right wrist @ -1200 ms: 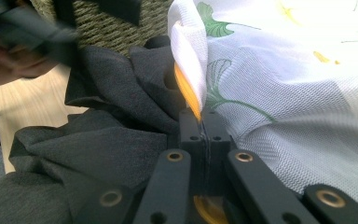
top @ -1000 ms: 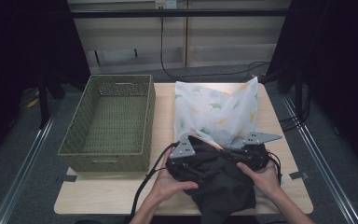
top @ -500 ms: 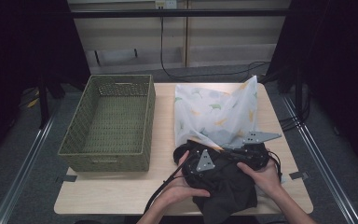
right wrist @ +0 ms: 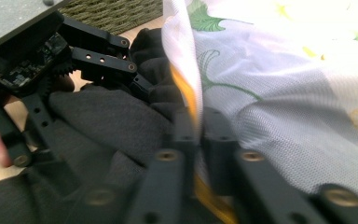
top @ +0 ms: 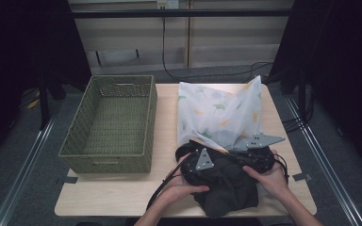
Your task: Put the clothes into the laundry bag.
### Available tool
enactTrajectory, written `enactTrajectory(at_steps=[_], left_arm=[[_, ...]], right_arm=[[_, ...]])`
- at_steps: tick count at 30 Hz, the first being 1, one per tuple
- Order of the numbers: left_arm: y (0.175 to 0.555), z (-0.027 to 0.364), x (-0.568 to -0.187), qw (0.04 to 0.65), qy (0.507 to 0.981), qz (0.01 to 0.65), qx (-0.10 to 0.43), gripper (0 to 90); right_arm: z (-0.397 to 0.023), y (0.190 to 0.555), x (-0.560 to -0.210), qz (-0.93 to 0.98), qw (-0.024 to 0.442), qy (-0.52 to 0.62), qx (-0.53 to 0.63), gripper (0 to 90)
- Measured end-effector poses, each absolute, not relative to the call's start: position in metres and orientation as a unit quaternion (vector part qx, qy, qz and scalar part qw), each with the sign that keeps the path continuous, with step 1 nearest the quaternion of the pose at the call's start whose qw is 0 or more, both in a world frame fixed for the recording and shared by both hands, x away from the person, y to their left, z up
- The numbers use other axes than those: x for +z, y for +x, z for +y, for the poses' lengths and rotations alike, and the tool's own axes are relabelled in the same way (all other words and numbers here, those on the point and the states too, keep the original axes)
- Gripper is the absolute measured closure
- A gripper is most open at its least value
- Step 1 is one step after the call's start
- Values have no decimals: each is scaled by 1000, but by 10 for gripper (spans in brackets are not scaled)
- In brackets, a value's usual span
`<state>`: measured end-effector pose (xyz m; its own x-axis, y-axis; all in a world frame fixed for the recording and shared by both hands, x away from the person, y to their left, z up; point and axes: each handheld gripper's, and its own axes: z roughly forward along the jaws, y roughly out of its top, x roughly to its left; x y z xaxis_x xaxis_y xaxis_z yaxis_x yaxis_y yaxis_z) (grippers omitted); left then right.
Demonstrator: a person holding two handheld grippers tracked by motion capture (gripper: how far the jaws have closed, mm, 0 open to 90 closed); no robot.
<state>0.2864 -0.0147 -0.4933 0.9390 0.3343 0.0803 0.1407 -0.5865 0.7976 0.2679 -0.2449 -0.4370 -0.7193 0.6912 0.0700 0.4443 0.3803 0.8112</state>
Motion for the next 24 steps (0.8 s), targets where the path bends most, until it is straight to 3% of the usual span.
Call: enactTrajectory(at_steps=[5, 11, 24], left_arm=[[287, -11, -488, 438, 878, 149, 123, 502], [296, -2, -478, 459, 860, 188, 121, 652], [324, 31, -440, 521, 808, 249, 116, 688]], right_arm=[[-245, 266, -426, 803, 124, 349, 466, 900], [-246, 260, -397, 788, 143, 339, 493, 900], [-232, 275, -382, 776, 140, 335, 516, 900]])
